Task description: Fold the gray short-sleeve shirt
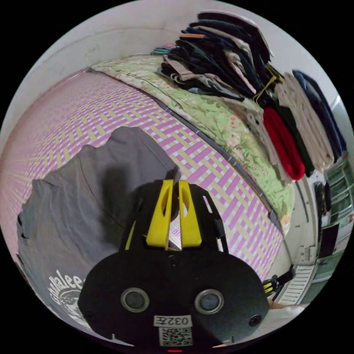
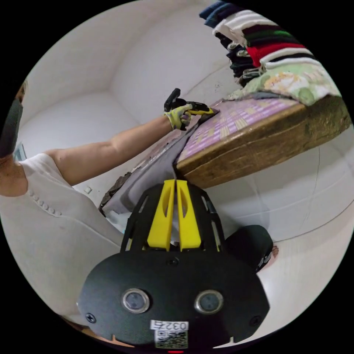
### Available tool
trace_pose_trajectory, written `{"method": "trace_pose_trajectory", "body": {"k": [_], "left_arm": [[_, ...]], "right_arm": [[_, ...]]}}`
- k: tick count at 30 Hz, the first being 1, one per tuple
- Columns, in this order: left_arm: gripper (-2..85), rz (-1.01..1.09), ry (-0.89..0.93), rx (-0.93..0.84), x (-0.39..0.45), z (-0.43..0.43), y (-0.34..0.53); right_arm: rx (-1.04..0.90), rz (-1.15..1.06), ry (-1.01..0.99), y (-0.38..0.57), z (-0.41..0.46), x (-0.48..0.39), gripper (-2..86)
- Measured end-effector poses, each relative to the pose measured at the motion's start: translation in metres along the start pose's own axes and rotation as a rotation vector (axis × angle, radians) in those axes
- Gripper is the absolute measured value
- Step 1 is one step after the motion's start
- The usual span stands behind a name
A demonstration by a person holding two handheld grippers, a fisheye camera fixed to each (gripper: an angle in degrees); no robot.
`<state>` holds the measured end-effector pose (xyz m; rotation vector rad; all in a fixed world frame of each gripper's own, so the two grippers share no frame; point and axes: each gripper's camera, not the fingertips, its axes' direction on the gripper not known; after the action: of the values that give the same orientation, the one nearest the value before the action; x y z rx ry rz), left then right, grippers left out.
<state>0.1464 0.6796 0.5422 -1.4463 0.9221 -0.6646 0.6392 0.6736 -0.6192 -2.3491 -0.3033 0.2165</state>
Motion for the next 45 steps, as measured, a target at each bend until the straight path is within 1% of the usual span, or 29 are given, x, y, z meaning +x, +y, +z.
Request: {"method": "trace_pose_trajectory", "body": {"k": [2,3,5,6,8,10,14,15,18,19,20,24,27,30,34,36,37,39,40,41,42,43,44,45], "left_arm": [[2.2,-0.144,0.18,0.085,-0.048,-0.037,-0.004],[2.1,-0.177,0.228,0.105,-0.061,-0.046,-0.004],[1.0,-0.278,0.412,0.177,-0.109,-0.08,-0.001],[0.7,-0.299,0.453,0.199,-0.12,-0.089,0.002],[-0.8,-0.354,0.587,0.309,-0.163,-0.132,0.017],[-1.2,-0.364,0.664,0.386,-0.192,-0.166,0.033],[-1.4,-0.397,0.767,0.536,-0.265,-0.241,0.087],[-1.4,-0.407,0.763,0.543,-0.275,-0.249,0.096],[-1.4,-0.48,0.64,0.54,-0.322,-0.278,0.139],[-1.5,-0.533,0.584,0.518,-0.34,-0.281,0.154],[-1.5,-0.578,0.568,0.507,-0.357,-0.28,0.167],[-1.4,-0.666,0.604,0.509,-0.39,-0.271,0.193],[-1.4,-0.67,0.645,0.528,-0.4,-0.27,0.198],[-1.3,-0.631,0.679,0.578,-0.403,-0.274,0.2],[-0.5,-0.623,0.686,0.562,-0.415,-0.27,0.203],[1.0,-0.62,0.696,0.544,-0.42,-0.267,0.206],[3.0,-0.621,0.652,0.52,-0.421,-0.269,0.21],[6.1,-0.599,0.569,0.463,-0.419,-0.274,0.216],[6.1,-0.573,0.493,0.449,-0.413,-0.282,0.224],[5.9,-0.542,0.404,0.464,-0.4,-0.293,0.237],[5.7,-0.519,0.369,0.476,-0.391,-0.299,0.244],[5.3,-0.448,0.359,0.49,-0.368,-0.306,0.259],[4.8,-0.355,0.429,0.466,-0.339,-0.304,0.272],[4.8,-0.308,0.474,0.426,-0.323,-0.3,0.277]], "right_arm": [[0.0,-0.06,0.089,-0.006,-0.007,-0.024,-0.9],[0.0,-0.08,0.11,-0.008,-0.008,-0.031,-0.9],[-0.001,-0.172,0.165,-0.018,-0.011,-0.062,-1.0],[-0.001,-0.198,0.175,-0.022,-0.011,-0.071,-1.0],[-0.009,-0.318,0.207,-0.034,-0.007,-0.109,-1.0],[-0.028,-0.409,0.2,-0.042,0.001,-0.135,-1.0],[-0.108,-0.568,0.086,-0.055,0.035,-0.178,-1.0],[-0.125,-0.58,0.07,-0.056,0.042,-0.181,-1.0],[-0.247,-0.591,-0.003,-0.061,0.084,-0.184,-1.0],[-0.297,-0.582,-0.023,-0.062,0.1,-0.182,-1.0],[-0.35,-0.567,-0.035,-0.063,0.114,-0.18,-1.0],[-0.47,-0.545,-0.038,-0.066,0.141,-0.179,-1.0],[-0.472,-0.549,-0.023,-0.071,0.14,-0.181,-1.0],[-0.456,-0.525,-0.038,-0.08,0.136,-0.177,-0.8],[-0.608,-0.431,-0.049,-0.079,0.158,-0.156,0.9],[-0.606,-0.413,-0.135,-0.075,0.147,-0.149,3.0],[-0.597,-0.4,-0.173,-0.073,0.136,-0.143,4.0],[-0.546,-0.368,-0.129,-0.07,0.115,-0.128,4.3],[-0.496,-0.337,-0.073,-0.068,0.101,-0.113,4.3],[-0.449,-0.288,-0.034,-0.068,0.087,-0.096,4.1],[-0.422,-0.267,-0.026,-0.069,0.08,-0.087,4.0],[-0.369,-0.248,-0.021,-0.069,0.069,-0.072,3.5],[-0.339,-0.247,-0.003,-0.07,0.063,-0.059,3.2],[-0.332,-0.256,0.003,-0.07,0.062,-0.054,3.2]]}}
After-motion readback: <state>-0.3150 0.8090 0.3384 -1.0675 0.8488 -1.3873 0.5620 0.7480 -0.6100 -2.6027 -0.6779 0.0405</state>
